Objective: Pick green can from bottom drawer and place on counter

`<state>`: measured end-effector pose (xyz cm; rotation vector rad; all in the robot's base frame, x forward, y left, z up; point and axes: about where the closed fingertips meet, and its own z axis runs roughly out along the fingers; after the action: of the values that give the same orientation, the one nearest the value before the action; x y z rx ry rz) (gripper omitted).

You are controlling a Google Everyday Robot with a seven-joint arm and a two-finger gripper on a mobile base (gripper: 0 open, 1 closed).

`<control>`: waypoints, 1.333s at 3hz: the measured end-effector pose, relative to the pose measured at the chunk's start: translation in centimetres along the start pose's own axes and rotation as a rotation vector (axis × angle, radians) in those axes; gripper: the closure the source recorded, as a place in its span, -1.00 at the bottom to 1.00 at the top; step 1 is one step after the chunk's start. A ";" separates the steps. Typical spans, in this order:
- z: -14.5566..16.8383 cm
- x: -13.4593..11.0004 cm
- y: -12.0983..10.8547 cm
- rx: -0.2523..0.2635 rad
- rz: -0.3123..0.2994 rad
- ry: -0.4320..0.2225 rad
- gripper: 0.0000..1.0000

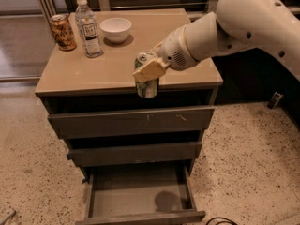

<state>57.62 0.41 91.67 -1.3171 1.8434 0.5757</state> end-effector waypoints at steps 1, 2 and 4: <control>0.8 -1.5 -5.3 0.021 0.005 -0.002 1.00; 1.5 -2.3 -8.2 0.033 -0.002 0.000 1.00; 3.7 -1.7 -11.7 0.039 0.009 0.025 1.00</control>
Offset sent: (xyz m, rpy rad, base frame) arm 0.1221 -0.0115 0.0239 -0.0108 -0.0370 -0.0398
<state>70.03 -0.11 91.73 -1.2963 1.8726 0.5279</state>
